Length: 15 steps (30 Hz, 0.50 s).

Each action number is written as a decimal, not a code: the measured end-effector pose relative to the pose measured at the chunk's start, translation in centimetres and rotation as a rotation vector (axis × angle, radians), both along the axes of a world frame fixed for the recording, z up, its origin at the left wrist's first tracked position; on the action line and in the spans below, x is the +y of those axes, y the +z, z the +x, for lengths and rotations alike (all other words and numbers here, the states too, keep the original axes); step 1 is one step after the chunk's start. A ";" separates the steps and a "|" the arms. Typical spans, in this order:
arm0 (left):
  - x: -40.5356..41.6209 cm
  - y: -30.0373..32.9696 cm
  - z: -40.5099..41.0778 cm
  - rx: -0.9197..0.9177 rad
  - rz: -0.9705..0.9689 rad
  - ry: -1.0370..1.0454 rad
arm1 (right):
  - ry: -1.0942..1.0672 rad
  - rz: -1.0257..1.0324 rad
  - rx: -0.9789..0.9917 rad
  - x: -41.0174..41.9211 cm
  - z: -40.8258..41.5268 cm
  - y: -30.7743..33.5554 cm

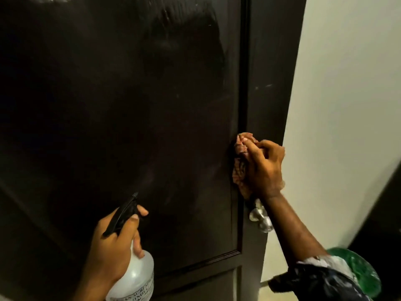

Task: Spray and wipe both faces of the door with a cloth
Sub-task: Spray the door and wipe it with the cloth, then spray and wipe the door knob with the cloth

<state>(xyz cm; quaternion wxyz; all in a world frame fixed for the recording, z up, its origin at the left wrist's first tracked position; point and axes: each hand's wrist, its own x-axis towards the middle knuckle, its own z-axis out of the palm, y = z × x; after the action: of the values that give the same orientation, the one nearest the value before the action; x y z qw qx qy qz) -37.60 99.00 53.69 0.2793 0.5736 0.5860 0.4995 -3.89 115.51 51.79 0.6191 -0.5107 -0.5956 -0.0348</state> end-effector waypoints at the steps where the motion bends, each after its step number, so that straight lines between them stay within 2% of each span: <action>1: 0.4 0.0 1.1 -0.002 -0.010 -0.016 | -0.073 -0.011 -0.077 0.0 0.2 -0.7; 4: 1.4 0.0 3.9 -0.020 -0.029 -0.072 | -0.058 -0.037 -0.114 -0.4 -1.2 -4.2; 7: 1.8 0.1 6.3 -0.012 -0.017 -0.124 | -0.033 -0.154 -0.158 -1.9 -1.8 -9.3; 10: 1.8 0.1 8.1 -0.002 -0.027 -0.171 | -0.042 -0.154 -0.383 -3.5 -0.3 -15.3; 12: 1.7 -0.3 9.0 0.022 -0.038 -0.188 | -0.071 -0.181 -0.533 -4.0 1.1 -16.8; 15: 1.6 -1.0 10.0 0.063 -0.055 -0.211 | -0.137 -0.180 -0.587 -4.3 1.7 -16.9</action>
<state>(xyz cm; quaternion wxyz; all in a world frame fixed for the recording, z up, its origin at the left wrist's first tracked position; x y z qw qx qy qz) -27.56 100.64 52.65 0.3274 0.6395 0.5444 0.4331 -2.15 111.18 34.88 0.3692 -0.5706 -0.7137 -0.1695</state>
